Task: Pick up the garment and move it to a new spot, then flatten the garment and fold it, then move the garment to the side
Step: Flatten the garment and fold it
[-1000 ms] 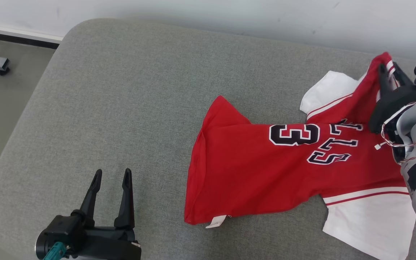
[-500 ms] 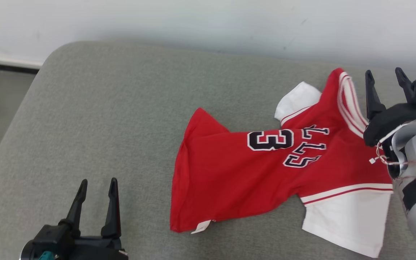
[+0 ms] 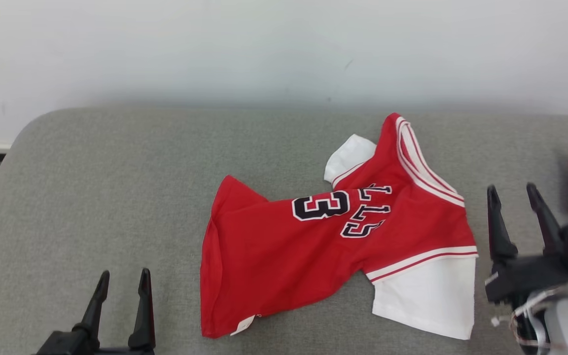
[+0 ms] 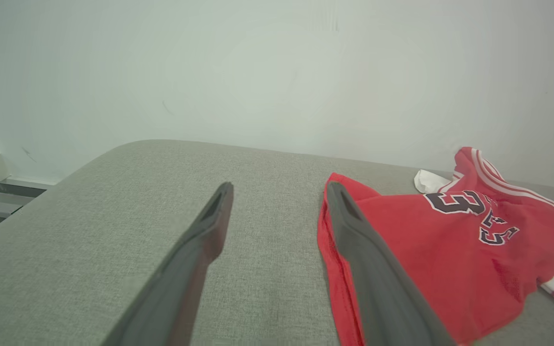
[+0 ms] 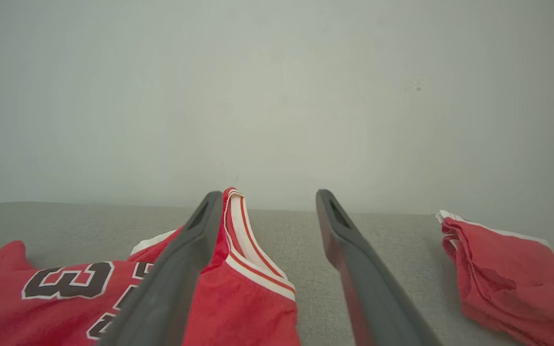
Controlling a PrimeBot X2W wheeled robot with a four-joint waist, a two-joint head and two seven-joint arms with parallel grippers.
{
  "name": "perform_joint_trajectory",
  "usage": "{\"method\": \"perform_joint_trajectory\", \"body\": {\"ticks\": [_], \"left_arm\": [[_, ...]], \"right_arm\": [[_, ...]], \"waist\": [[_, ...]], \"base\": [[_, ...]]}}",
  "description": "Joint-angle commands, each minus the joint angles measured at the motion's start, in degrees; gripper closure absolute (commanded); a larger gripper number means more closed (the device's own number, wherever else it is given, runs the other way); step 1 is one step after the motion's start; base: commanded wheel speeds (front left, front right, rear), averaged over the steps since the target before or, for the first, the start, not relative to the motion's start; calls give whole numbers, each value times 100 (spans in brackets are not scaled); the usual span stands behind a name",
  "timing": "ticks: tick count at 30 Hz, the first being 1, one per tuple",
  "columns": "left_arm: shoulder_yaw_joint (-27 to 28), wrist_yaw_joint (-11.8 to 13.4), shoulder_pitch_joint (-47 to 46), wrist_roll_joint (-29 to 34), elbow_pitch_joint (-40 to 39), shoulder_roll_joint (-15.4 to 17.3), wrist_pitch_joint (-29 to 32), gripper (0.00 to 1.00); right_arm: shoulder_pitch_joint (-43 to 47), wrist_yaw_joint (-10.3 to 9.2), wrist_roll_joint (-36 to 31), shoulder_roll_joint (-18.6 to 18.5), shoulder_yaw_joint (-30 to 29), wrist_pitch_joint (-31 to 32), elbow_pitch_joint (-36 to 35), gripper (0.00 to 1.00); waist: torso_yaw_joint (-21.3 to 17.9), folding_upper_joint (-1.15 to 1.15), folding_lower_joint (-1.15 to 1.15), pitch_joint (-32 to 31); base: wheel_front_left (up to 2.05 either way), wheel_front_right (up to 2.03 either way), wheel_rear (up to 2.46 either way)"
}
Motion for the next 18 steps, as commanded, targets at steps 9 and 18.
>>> {"method": "perform_joint_trajectory", "body": {"ticks": [9, 18], "left_arm": [[25, 7, 337, 134, 11, 154, -17, 0], [53, 7, 552, 322, -99, 131, -17, 0]], "right_arm": [[1649, -15, -18, 609, -406, 2, -1410, 0], [2439, -14, -42, 872, -429, 2, -1970, 0]], "waist": [[-290, 0, 1, -307], [-396, 0, 1, -348]], "base": [[0, 0, 0], [0, 0, 0]]}}
